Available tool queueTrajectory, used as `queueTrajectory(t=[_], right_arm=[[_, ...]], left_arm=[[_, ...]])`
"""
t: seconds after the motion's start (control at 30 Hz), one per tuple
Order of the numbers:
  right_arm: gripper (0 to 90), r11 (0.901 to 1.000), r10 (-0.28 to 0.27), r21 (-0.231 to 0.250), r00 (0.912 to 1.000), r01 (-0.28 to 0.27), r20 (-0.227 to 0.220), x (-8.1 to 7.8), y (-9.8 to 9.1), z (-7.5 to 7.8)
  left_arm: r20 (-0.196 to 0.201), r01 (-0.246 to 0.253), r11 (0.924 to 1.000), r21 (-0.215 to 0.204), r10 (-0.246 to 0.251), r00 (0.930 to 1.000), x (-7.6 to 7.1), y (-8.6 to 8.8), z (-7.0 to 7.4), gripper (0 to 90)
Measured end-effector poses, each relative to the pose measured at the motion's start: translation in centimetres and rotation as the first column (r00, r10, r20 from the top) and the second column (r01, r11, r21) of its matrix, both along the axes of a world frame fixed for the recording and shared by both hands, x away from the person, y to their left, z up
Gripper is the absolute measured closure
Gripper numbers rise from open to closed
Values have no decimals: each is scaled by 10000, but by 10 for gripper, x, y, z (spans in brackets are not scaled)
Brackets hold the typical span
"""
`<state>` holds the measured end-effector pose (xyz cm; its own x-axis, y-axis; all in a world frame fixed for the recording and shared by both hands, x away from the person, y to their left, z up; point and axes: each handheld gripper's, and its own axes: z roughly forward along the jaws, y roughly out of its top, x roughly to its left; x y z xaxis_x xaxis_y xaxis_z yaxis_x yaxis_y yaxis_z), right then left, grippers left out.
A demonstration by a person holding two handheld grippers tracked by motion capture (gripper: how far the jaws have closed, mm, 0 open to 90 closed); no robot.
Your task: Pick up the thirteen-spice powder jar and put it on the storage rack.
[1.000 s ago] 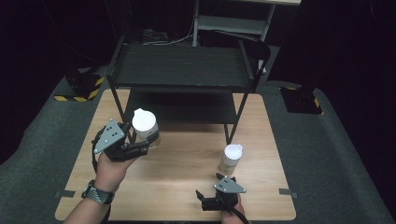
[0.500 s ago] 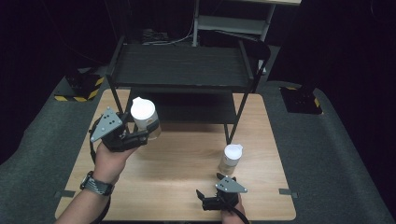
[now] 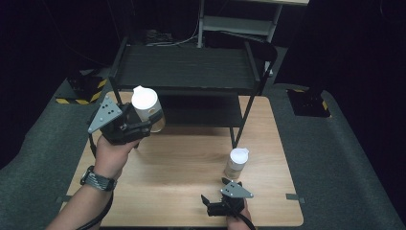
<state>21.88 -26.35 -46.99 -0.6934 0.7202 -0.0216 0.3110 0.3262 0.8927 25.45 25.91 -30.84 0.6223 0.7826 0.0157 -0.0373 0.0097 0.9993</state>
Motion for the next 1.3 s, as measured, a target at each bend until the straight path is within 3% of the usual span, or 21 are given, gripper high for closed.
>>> queueTrajectory(t=[0.77,0.93,1.3], right_arm=[[0,10000,-5,17,10000,5,44,-1,0,-1],[0,10000,-26,-38,10000,26,50,-2,1,0],[0,10000,20,-14,10000,-20,-6,0,1,0]], left_arm=[[416,-292,9992,-270,303,9987,14,-7,50,298],[395,-421,9978,-516,441,9982,21,-8,63,298],[416,-856,9954,-433,874,9953,41,-19,84,298]])
